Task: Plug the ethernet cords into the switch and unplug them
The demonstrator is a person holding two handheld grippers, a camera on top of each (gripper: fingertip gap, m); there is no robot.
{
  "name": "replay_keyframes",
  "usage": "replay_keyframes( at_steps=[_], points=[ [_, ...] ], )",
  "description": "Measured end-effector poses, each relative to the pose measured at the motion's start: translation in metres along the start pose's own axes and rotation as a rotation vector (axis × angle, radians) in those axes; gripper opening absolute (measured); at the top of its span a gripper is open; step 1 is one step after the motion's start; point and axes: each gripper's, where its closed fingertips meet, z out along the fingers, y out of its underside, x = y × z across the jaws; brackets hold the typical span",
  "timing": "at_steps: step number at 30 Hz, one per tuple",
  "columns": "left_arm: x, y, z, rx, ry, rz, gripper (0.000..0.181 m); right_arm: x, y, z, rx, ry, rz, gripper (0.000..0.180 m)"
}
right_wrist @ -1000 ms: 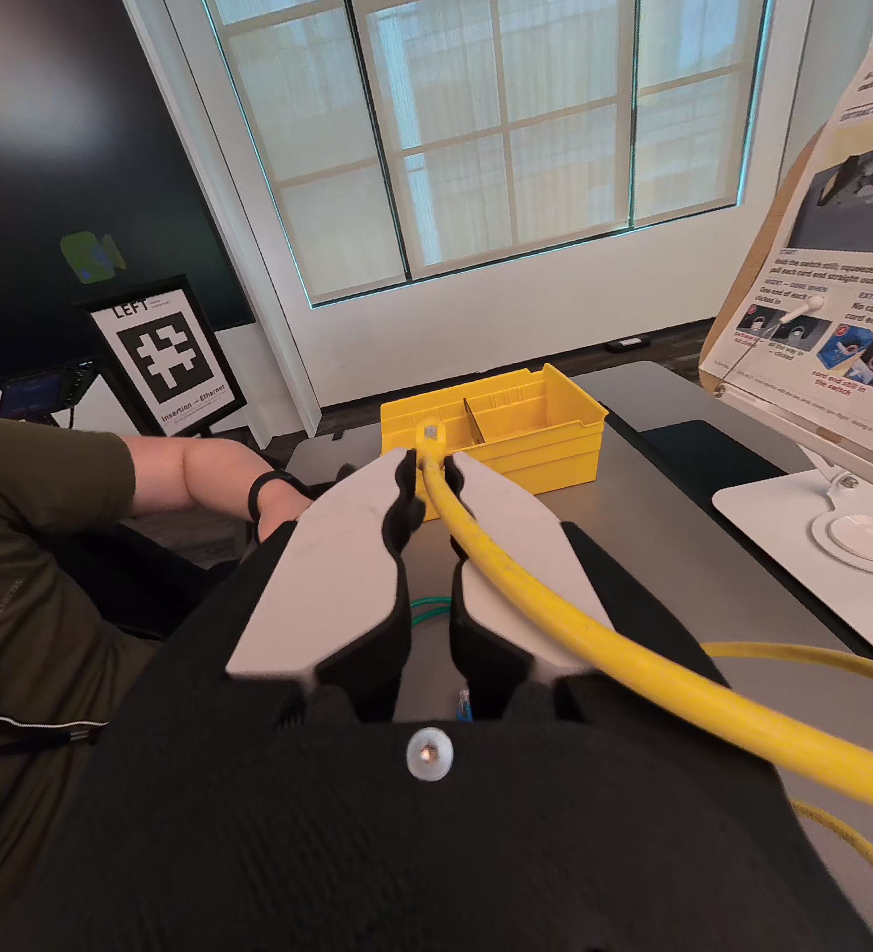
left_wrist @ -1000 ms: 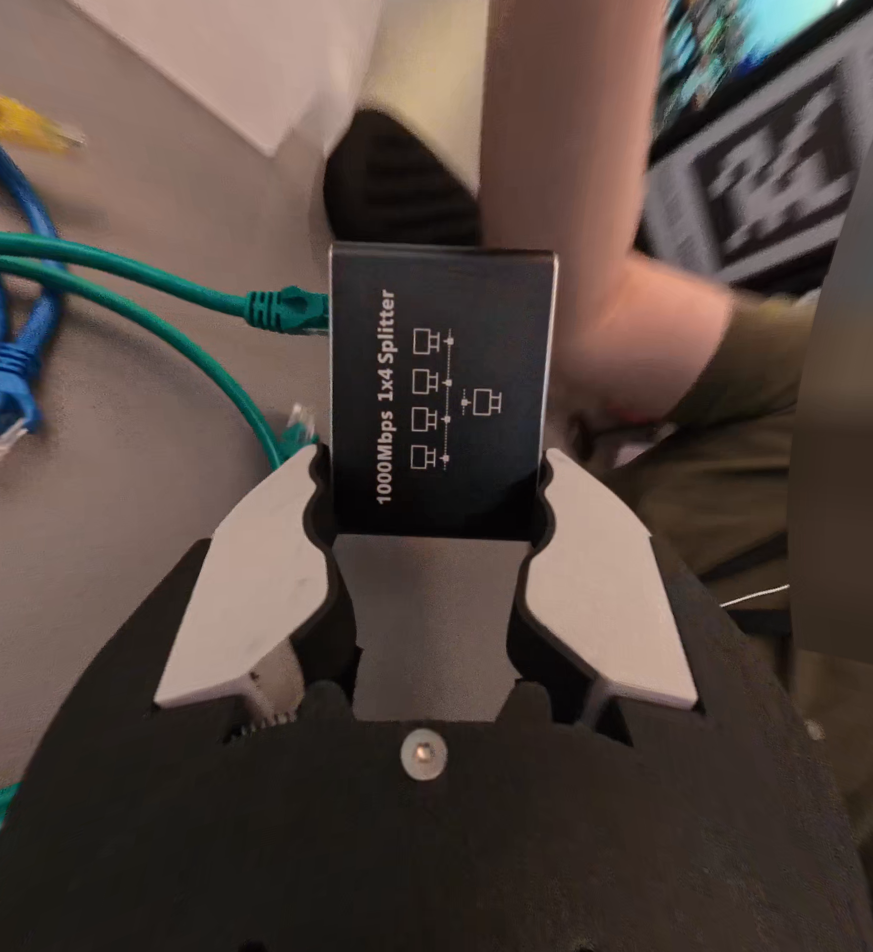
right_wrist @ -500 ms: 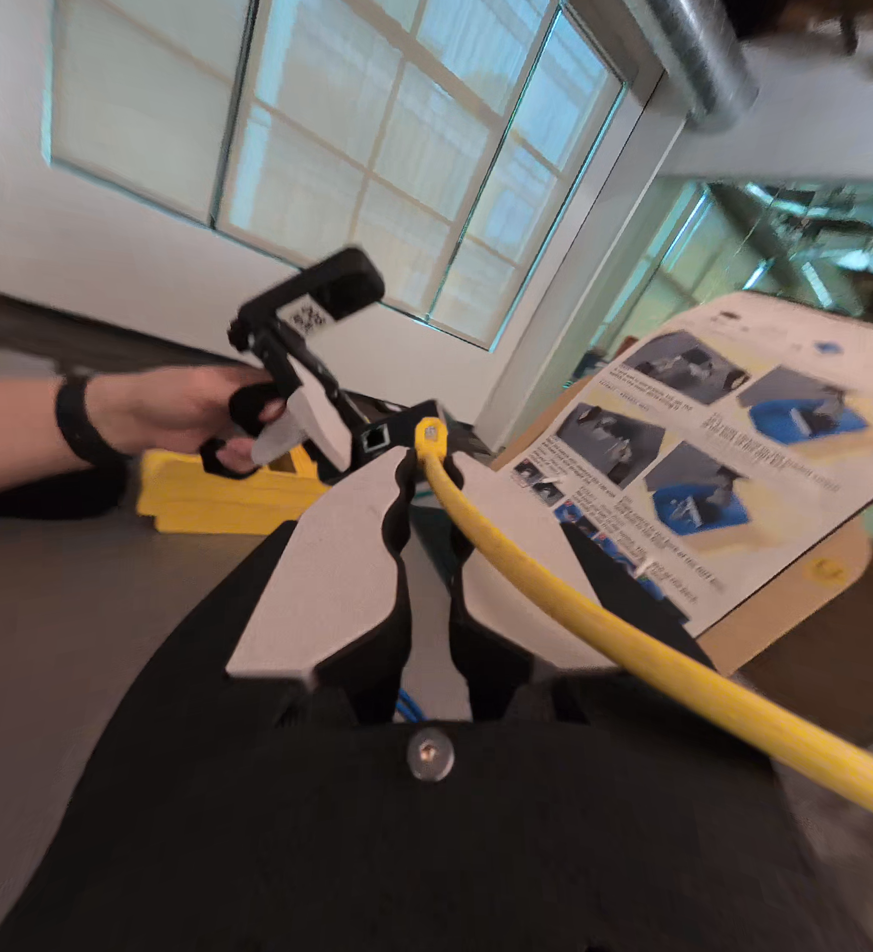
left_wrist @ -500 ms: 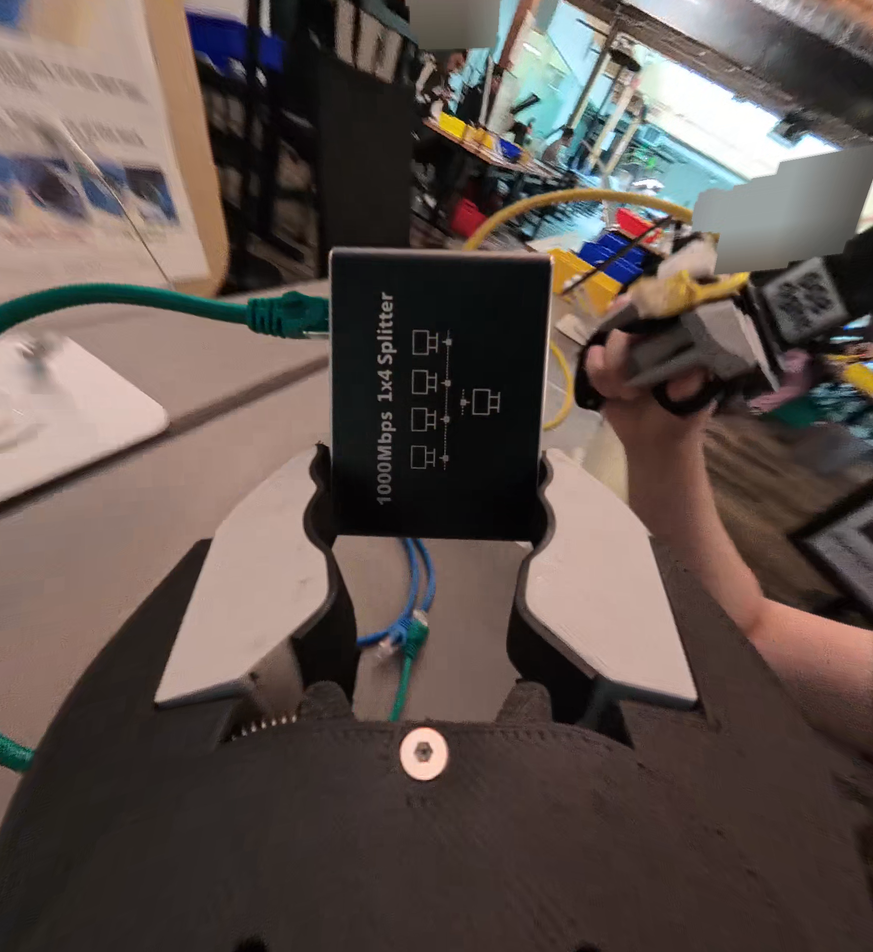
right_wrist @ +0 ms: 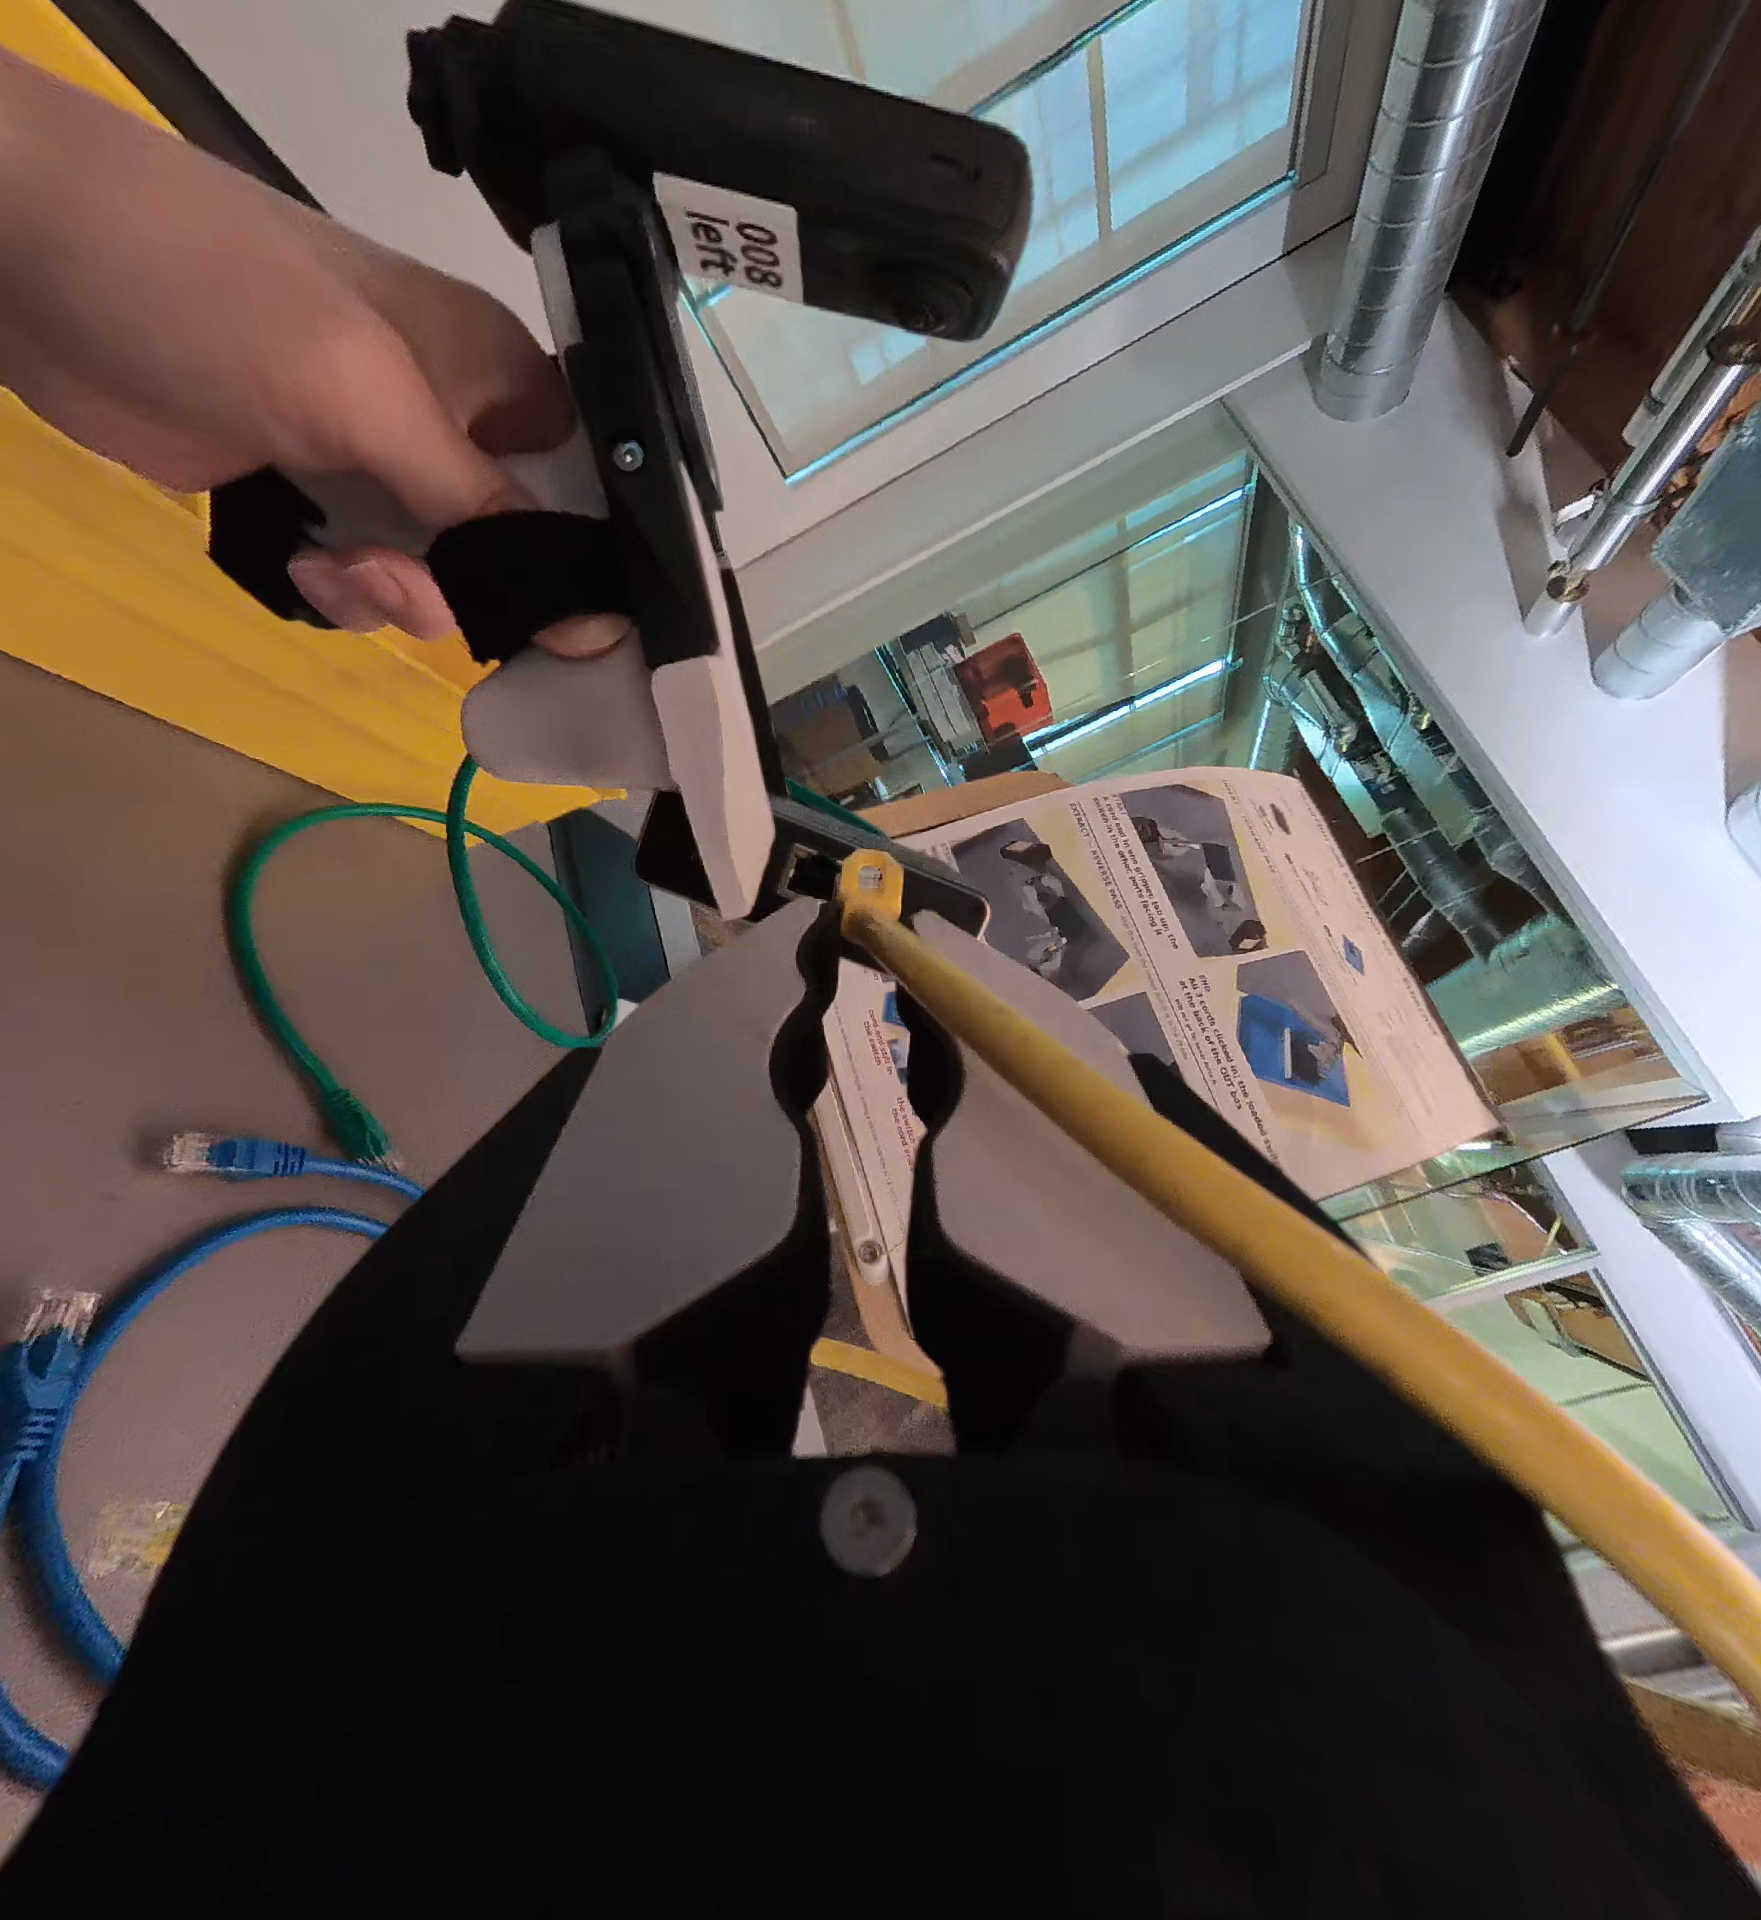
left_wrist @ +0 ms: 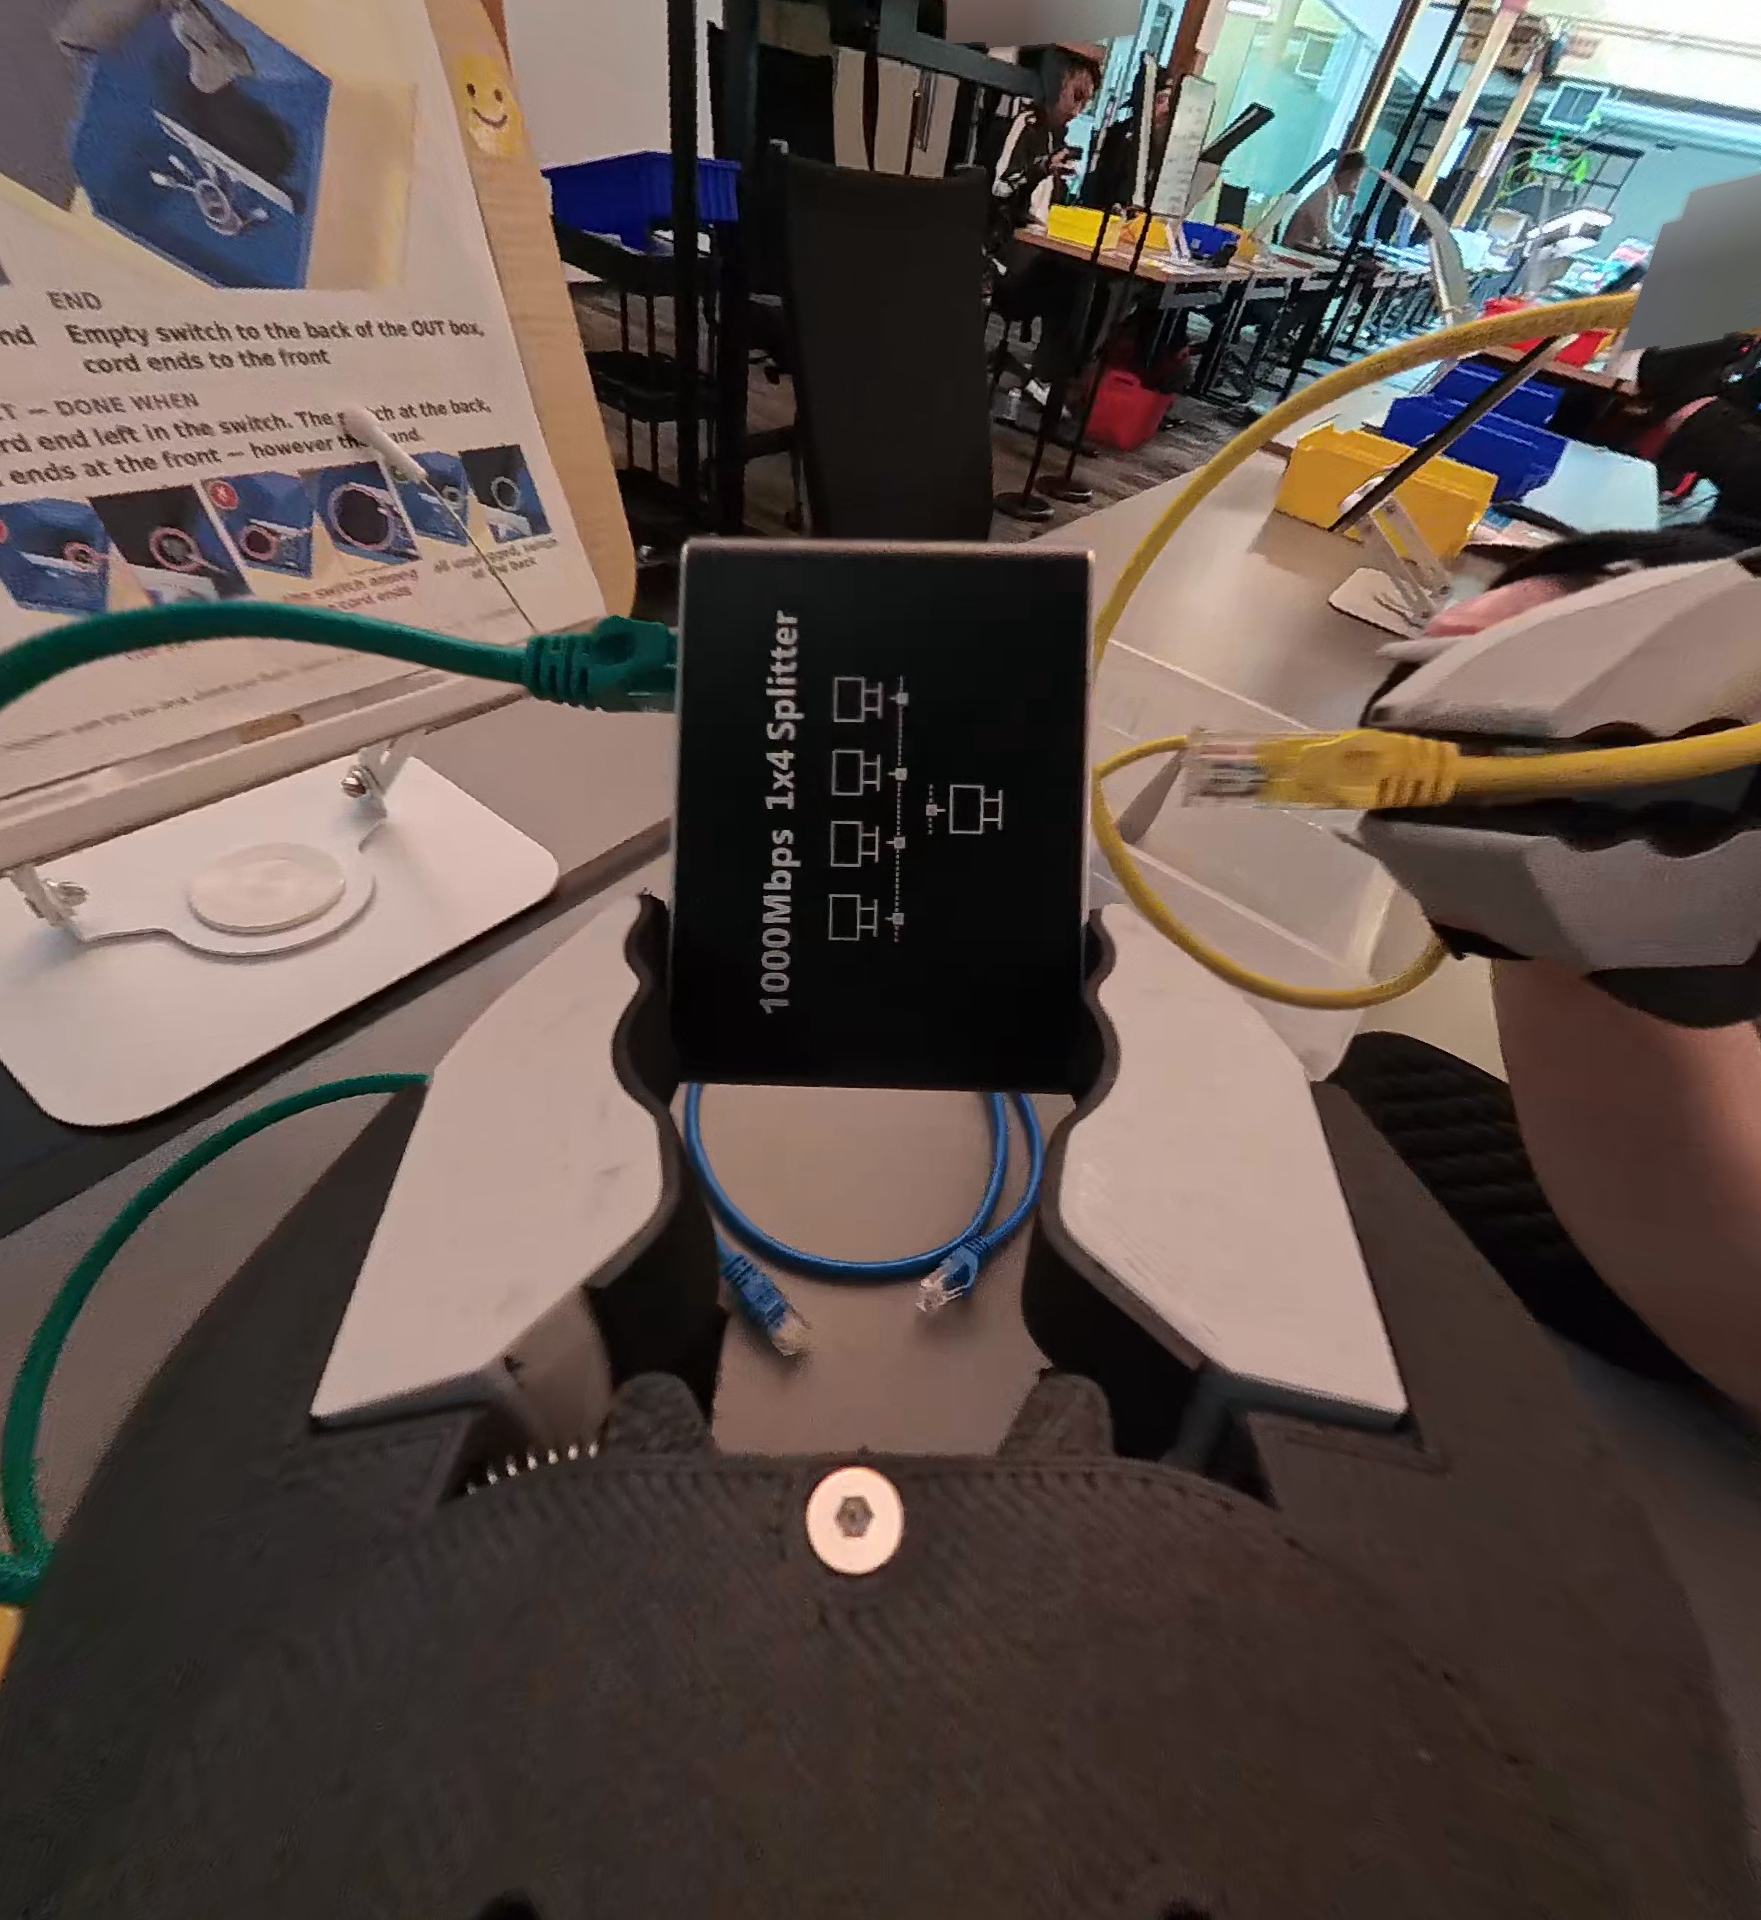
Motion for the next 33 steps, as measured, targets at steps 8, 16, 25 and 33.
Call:
replay_keyframes(
  at_steps=[8, 16, 25, 33],
  points=[
    [0.003, 0.002, 0.004, 0.017, 0.016, -0.022, 0.074, -0.009, 0.006, 0.012, -0.032, -0.029, 0.096, 0.010],
    [0.006, -0.001, 0.004, 0.054, 0.053, -0.037, 0.074, -0.007, 0.008, 0.015, -0.052, -0.022, 0.199, 0.010],
    [0.016, -0.017, -0.008, 0.164, 0.048, 0.040, 0.074, -0.003, -0.003, 0.013, 0.003, -0.007, 0.294, 0.011],
    [0.028, -0.027, -0.018, 0.212, 0.018, 0.140, 0.074, 0.003, -0.018, 0.008, 0.018, 0.031, 0.301, 0.012]
  ],
)
